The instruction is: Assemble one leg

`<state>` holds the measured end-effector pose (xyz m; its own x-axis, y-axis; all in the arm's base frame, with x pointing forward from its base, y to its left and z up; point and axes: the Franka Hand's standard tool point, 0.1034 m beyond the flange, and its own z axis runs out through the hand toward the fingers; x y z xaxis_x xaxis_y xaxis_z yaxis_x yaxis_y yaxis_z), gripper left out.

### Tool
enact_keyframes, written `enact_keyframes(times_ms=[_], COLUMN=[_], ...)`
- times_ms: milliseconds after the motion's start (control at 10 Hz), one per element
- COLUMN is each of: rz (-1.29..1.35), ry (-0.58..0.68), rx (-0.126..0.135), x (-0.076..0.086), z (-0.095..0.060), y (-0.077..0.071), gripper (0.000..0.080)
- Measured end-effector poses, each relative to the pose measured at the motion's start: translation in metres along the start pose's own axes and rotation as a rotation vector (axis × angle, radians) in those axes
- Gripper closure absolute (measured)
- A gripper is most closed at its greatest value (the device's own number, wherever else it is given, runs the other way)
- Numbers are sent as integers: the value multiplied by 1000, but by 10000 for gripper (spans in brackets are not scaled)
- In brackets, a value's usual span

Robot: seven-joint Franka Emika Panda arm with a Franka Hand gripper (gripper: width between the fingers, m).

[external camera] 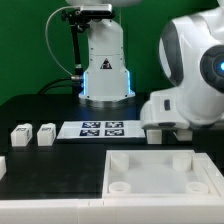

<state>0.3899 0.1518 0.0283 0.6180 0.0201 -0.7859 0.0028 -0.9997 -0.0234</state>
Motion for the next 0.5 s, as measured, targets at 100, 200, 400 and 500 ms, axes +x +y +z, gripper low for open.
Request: enact_keyframes(times_ms=[100,200,400,500], rz=[-16,-49,-54,-55], ry=[21,29,90,84], rx=[8,15,28,25], x=[-6,-16,-33,-34], z=[-28,-45,-71,-65], y=[8,17,31,30], gripper=[509,509,508,508])
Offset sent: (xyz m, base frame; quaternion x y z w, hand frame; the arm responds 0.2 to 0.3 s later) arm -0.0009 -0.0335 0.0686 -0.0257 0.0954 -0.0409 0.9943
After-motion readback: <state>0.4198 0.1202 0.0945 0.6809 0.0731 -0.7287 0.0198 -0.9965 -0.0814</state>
